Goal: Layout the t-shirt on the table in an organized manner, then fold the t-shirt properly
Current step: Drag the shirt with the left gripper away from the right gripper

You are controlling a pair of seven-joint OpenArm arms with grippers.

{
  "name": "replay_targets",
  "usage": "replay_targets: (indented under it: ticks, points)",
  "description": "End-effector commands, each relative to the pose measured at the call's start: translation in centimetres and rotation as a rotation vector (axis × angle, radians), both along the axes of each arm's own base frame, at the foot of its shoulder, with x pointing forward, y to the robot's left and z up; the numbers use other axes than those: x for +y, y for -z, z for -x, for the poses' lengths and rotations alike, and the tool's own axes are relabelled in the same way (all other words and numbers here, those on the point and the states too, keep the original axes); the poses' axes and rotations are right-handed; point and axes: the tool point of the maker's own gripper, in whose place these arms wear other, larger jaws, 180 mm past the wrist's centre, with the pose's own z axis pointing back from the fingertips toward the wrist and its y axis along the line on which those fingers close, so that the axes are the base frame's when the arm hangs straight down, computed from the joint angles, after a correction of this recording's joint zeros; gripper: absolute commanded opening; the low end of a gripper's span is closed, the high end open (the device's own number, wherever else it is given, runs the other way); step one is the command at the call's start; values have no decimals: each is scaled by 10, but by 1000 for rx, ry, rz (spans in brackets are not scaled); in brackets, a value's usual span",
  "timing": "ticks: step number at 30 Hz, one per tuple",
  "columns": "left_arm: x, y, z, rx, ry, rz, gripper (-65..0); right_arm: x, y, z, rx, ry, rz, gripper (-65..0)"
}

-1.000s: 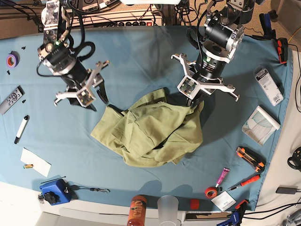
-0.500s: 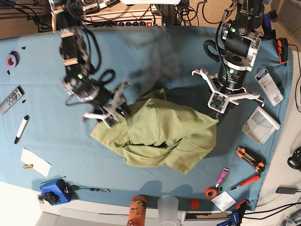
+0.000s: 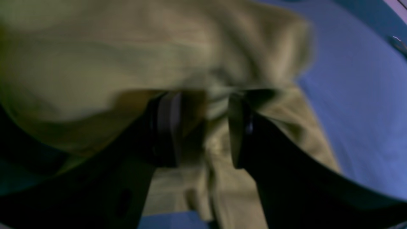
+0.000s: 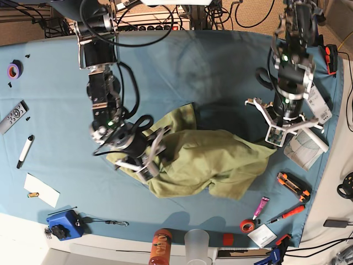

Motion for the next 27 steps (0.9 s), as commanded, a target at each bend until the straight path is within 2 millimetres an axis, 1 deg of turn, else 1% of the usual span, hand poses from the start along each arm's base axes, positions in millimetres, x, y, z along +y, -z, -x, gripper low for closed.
replay_targets:
  ticks: [1,5,9,12,14,17,20,24,27]
  points:
    - [4,-13,-11,-53,-2,-5,-650,-6,-13,-8,-27,16,-2,-414]
    - [16,-11,-35,-57,-33,-7,-650,-42,4,0,58,117,12,-414]
    - [22,-9,-60,-48,-49,20,-650,-77,12,12,99,215,-77,-414]
    - [30,-6,-78,-34,-70,31,-650,-107,19,23,128,274,-98,-414]
    - [35,-5,-88,-30,-86,29,-650,-121,22,32,144,289,-115,-414]
    - [43,-8,-104,-31,-107,29,-650,-132,27,44,172,292,-140,-414]
    - [49,-17,-119,-46,-126,25,-650,-140,34,54,199,308,-136,-414]
    - [58,-30,-135,-73,-164,39,-650,-136,43,64,225,304,-155,-414]
    - [56,-29,-140,-56,-157,75,-650,-131,44,65,226,301,-172,-414]
